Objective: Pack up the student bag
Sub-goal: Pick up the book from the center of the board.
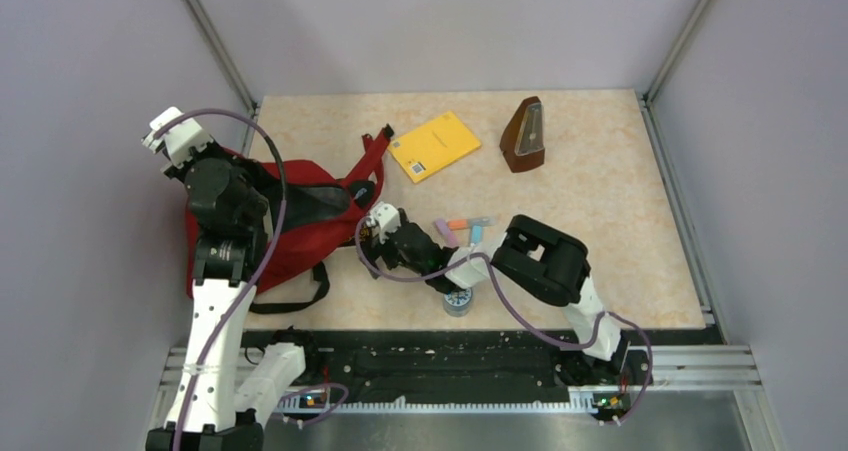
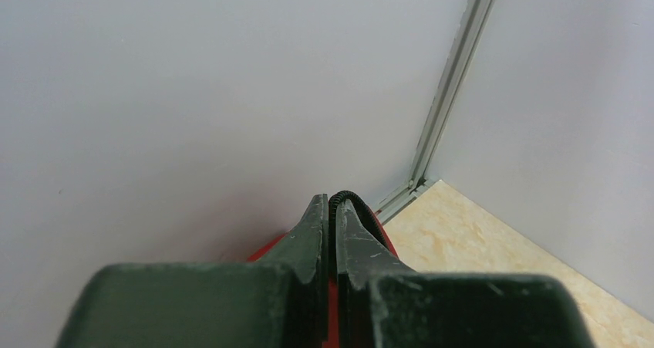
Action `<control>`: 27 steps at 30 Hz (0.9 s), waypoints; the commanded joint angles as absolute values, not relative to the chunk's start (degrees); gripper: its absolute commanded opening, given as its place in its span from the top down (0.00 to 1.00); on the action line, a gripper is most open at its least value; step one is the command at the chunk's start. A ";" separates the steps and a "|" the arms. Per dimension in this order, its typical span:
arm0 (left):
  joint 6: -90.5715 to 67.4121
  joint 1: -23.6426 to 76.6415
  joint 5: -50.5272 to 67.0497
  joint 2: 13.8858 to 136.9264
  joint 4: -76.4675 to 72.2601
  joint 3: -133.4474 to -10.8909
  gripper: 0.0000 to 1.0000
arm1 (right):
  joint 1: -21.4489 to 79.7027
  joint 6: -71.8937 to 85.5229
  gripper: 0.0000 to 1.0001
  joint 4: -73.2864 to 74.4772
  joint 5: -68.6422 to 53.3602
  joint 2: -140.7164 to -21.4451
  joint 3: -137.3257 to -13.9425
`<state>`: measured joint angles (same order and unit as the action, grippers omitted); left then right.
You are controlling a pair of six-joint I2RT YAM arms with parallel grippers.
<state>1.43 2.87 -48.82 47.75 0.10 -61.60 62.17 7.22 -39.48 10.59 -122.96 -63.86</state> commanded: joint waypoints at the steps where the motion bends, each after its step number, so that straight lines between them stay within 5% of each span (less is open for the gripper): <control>1: 0.51 2.07 -47.50 46.88 -8.17 -62.51 1.00 | 64.68 1.17 0.03 -44.65 5.66 -123.57 -66.88; 13: -1.54 1.43 -46.01 46.63 -7.08 -62.40 1.00 | 67.24 -16.33 0.01 -46.32 6.60 -133.98 -78.95; 27: -3.72 0.46 -44.15 45.70 -5.92 -62.05 1.00 | 67.41 -21.62 0.01 -31.03 0.81 -146.12 -100.34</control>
